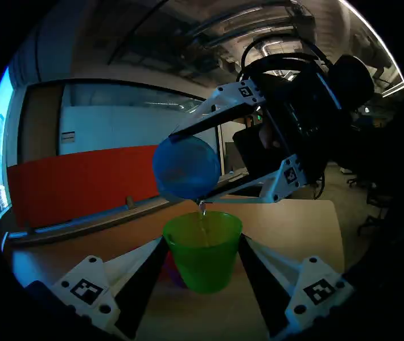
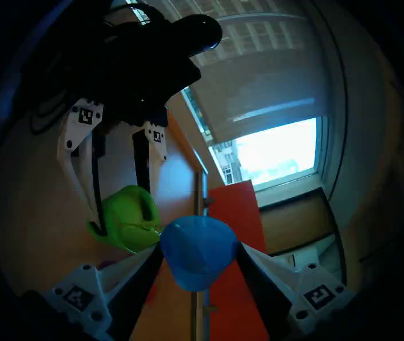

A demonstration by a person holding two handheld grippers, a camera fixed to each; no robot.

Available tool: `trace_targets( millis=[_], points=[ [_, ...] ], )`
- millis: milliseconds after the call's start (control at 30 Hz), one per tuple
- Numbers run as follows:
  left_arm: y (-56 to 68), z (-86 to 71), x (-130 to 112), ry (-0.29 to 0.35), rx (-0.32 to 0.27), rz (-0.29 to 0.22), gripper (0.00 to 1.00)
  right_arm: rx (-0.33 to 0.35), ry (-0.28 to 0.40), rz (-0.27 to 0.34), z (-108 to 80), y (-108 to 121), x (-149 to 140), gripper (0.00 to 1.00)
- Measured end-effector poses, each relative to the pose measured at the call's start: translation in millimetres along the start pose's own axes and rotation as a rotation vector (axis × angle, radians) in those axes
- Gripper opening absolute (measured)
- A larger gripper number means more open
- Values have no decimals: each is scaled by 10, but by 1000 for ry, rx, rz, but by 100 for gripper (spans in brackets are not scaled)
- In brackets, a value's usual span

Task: Pour water

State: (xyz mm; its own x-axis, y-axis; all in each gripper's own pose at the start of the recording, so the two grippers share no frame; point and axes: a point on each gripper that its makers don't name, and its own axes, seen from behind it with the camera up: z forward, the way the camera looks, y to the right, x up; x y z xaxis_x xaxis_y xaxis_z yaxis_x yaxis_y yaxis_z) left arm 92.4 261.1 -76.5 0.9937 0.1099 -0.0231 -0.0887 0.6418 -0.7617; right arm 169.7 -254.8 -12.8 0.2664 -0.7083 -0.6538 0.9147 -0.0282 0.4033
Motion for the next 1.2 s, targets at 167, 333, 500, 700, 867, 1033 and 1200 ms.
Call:
trace_targets(
  millis=[167, 333, 500, 700, 867, 1033, 1200],
  points=[
    [4, 3, 8, 1, 0, 2, 86, -5, -3, -15, -2, 10, -1, 93],
    [0, 7, 9, 2, 2, 1, 86, -12, -6, -27, -10, 42, -12, 93],
    [5, 9, 16, 3, 3, 2, 86, -16, -9, -43, -9, 60, -17, 93],
    [11, 6, 38, 4, 2, 4, 86, -20, -12, -59, -10, 78, -11, 93],
    [14, 8, 45, 5, 0, 5, 86, -25, -13, -76, -9, 98, 2, 93],
    [14, 10, 52, 6, 1, 5, 86, -30, -11, -93, -5, 111, 13, 93],
    [15, 12, 48, 6, 2, 6, 86, -33, -15, -109, 6, 129, 5, 93]
  ],
)
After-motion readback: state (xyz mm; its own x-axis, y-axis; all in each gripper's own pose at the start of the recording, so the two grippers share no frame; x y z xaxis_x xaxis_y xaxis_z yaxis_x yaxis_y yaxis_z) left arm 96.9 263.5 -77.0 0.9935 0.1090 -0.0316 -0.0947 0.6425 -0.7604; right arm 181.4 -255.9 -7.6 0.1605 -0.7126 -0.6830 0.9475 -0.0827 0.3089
